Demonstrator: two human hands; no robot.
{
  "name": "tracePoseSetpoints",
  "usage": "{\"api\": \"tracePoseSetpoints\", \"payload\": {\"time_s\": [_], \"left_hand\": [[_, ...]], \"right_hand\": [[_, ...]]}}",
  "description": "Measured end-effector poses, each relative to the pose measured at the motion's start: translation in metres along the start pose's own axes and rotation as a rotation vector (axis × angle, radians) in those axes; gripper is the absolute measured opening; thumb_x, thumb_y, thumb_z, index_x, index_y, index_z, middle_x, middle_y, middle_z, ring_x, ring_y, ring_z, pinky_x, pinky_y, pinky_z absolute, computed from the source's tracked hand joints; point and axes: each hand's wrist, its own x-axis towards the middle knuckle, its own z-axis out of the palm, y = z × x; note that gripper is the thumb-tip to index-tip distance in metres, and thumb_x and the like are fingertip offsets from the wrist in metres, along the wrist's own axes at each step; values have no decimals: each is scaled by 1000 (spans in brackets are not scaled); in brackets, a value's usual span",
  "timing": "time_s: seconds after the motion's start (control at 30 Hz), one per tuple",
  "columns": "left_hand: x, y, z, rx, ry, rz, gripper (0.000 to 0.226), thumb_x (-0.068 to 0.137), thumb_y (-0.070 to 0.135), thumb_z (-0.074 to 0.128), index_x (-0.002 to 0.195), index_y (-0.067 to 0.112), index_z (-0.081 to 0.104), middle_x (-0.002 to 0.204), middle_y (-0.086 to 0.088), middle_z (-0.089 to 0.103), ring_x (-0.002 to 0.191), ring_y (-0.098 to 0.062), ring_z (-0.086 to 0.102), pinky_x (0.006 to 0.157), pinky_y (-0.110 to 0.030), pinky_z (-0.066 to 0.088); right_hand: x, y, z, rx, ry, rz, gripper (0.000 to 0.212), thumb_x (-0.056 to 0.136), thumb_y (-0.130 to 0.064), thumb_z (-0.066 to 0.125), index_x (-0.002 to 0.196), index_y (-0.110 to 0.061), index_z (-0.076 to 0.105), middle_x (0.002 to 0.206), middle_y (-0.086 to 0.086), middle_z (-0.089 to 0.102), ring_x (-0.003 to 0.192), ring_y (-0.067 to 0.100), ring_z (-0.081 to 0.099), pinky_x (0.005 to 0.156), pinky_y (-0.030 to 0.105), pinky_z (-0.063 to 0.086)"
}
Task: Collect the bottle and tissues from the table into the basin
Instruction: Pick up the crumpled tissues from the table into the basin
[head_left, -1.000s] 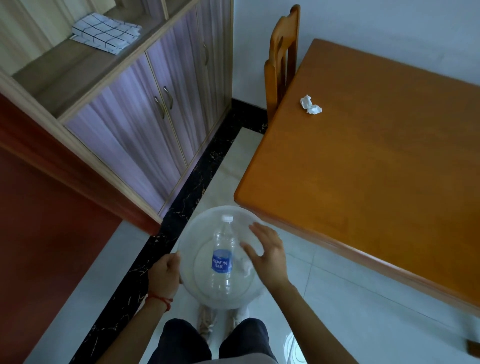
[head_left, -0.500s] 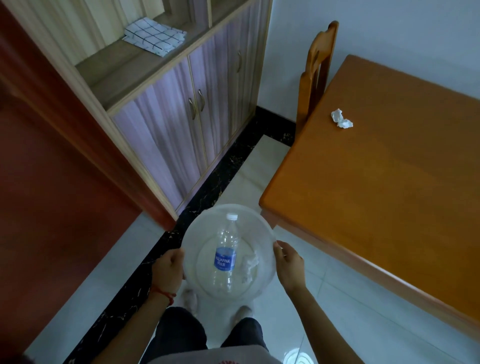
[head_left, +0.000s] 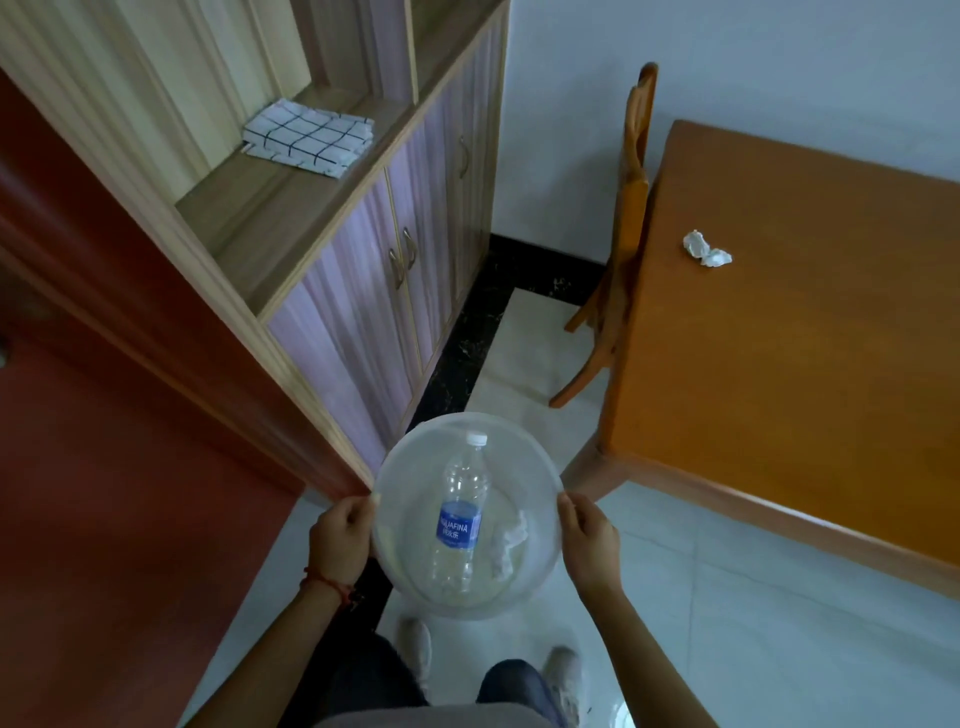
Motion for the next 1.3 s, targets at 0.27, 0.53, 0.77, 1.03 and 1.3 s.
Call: {"api": "tracePoseSetpoints", "payload": {"time_s": [0.27, 0.53, 0.77, 1.03, 1.3], "left_hand": [[73, 13, -22, -49, -165, -18, 40, 63, 57, 53, 57, 18, 56, 52, 0, 54, 57, -19, 51, 63, -47, 51], [130, 60, 8, 19, -190, 61, 36, 71, 48, 54, 48, 21, 46, 48, 6, 49, 54, -15, 44, 60, -30, 35], [203, 100, 49, 18, -219, 15, 31, 84, 31, 59, 55, 19, 54, 54, -2, 55, 65, -29, 56, 68, -39, 49], [271, 152, 89, 9, -269, 13, 41, 75, 50, 59, 64, 11, 61, 61, -14, 63, 65, -31, 62, 67, -44, 54], [343, 199, 138, 97, -435, 89, 33, 84, 31, 59, 57, 12, 55, 52, -4, 55, 57, -24, 54, 56, -28, 43]], "right_hand": [[1, -33, 29, 84, 116, 71, 32, 94, -22, 44, 76, -1, 58, 61, 8, 58, 58, 19, 51, 53, 29, 38], [55, -59, 21, 105, 204, 61, 33, 93, -22, 47, 81, 5, 61, 73, 23, 64, 58, 18, 51, 53, 29, 40], [134, -84, 9, 140, 227, 41, 19, 93, -22, 49, 80, -29, 61, 73, -11, 63, 70, 8, 61, 62, 22, 49], [202, -114, -9, 197, 263, 69, 20, 94, -21, 48, 80, -29, 60, 75, -9, 64, 70, 12, 62, 61, 22, 50], [246, -130, -10, 254, 414, 170, 26, 94, -21, 47, 72, -31, 56, 70, 4, 62, 66, 23, 60, 64, 38, 53]]}}
